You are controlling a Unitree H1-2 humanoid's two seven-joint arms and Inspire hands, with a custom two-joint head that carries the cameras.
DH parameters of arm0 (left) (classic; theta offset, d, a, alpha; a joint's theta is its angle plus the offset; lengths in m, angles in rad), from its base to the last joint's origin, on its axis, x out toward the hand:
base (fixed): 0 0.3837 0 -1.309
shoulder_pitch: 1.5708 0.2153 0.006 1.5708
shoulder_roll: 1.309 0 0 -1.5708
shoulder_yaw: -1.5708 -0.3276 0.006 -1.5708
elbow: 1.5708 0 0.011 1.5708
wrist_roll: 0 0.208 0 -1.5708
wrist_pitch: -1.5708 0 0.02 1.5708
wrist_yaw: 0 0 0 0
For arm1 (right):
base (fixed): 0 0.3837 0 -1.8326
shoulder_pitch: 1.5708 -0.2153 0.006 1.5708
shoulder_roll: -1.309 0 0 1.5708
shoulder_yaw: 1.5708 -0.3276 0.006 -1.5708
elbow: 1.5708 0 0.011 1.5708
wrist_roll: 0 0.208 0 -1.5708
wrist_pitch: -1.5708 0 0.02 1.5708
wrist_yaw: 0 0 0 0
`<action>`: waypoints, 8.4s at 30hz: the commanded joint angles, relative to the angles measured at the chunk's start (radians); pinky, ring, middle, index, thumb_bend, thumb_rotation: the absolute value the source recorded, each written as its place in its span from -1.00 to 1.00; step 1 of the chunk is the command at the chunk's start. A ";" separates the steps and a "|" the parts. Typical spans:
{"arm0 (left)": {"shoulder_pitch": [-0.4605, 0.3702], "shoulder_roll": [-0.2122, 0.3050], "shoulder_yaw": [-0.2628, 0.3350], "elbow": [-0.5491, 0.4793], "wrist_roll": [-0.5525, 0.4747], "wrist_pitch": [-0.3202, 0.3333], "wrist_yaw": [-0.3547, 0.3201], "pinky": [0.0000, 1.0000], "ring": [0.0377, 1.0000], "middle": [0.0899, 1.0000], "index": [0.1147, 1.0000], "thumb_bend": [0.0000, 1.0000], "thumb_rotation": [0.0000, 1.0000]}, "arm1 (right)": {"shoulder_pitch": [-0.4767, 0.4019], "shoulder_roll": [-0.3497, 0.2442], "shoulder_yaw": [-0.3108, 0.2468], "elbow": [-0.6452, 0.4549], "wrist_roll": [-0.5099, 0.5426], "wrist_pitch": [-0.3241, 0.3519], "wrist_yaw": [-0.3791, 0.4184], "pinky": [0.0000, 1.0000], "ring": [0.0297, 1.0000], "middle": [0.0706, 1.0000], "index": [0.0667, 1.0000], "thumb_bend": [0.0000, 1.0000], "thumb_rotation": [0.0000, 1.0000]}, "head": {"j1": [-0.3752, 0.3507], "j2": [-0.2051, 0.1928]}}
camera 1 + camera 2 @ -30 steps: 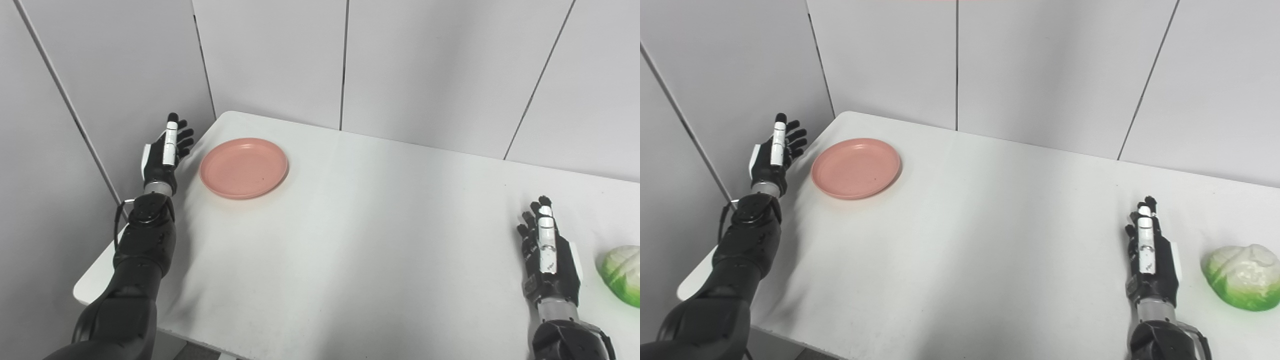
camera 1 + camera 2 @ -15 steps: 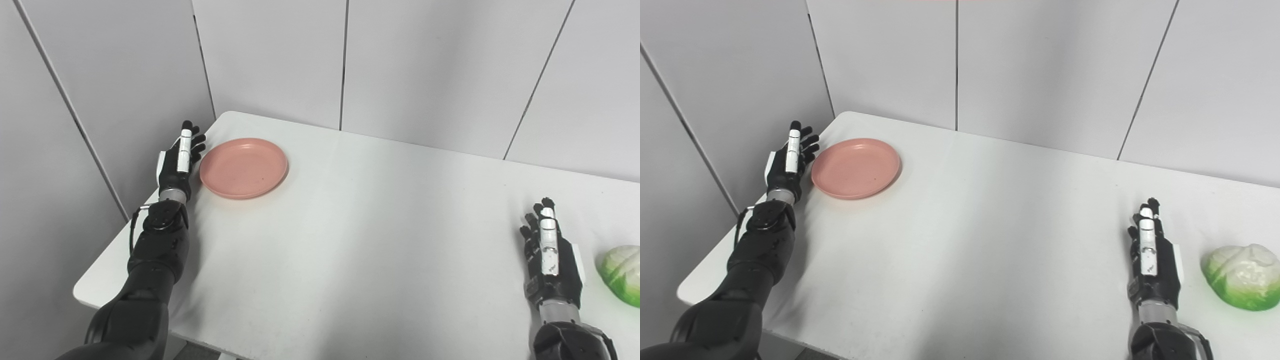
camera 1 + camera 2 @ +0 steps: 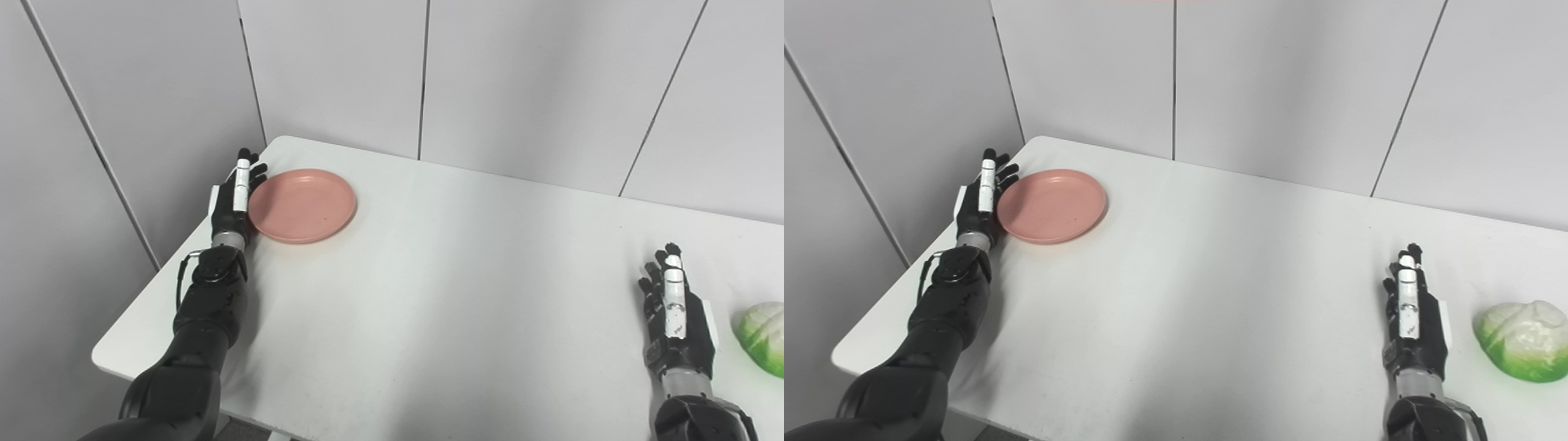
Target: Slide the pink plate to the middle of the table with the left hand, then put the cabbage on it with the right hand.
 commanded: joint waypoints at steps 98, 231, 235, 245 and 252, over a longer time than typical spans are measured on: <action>0.102 -0.512 -0.309 -0.369 0.187 0.020 -0.015 1.00 1.00 1.00 1.00 0.47 1.00 | -0.065 0.011 0.064 -0.254 -0.132 0.084 -0.080 1.00 1.00 0.98 0.99 0.25 0.84 | -0.404 0.161; 0.154 -0.464 -0.296 -0.501 0.105 0.157 -0.088 1.00 1.00 1.00 1.00 0.48 1.00 | -0.346 -0.322 0.242 -0.429 -1.242 0.511 0.607 -0.60 -0.48 -0.23 -0.11 0.06 -1.00 | -0.571 0.163; 0.166 -0.495 -0.297 -0.518 0.130 0.166 -0.035 1.00 1.00 1.00 1.00 0.53 1.00 | -0.373 -0.293 0.292 -0.422 -1.212 0.508 0.605 -0.60 -0.48 -0.27 -0.11 0.06 -1.00 | -0.483 0.172; 0.119 -0.560 -0.273 -0.351 0.166 -0.031 0.066 1.00 1.00 0.99 1.00 0.45 1.00 | -0.399 -0.217 0.393 -0.407 -1.184 0.489 0.620 -0.64 -0.52 -0.18 -0.10 0.06 -1.00 | -0.333 0.161; 0.095 -0.569 -0.270 -0.285 0.184 -0.074 0.113 1.00 0.99 0.98 1.00 0.46 1.00 | -0.387 -0.168 0.455 -0.325 -1.097 0.458 0.571 -0.49 -0.35 -0.24 -0.09 0.06 -1.00 | -0.310 0.146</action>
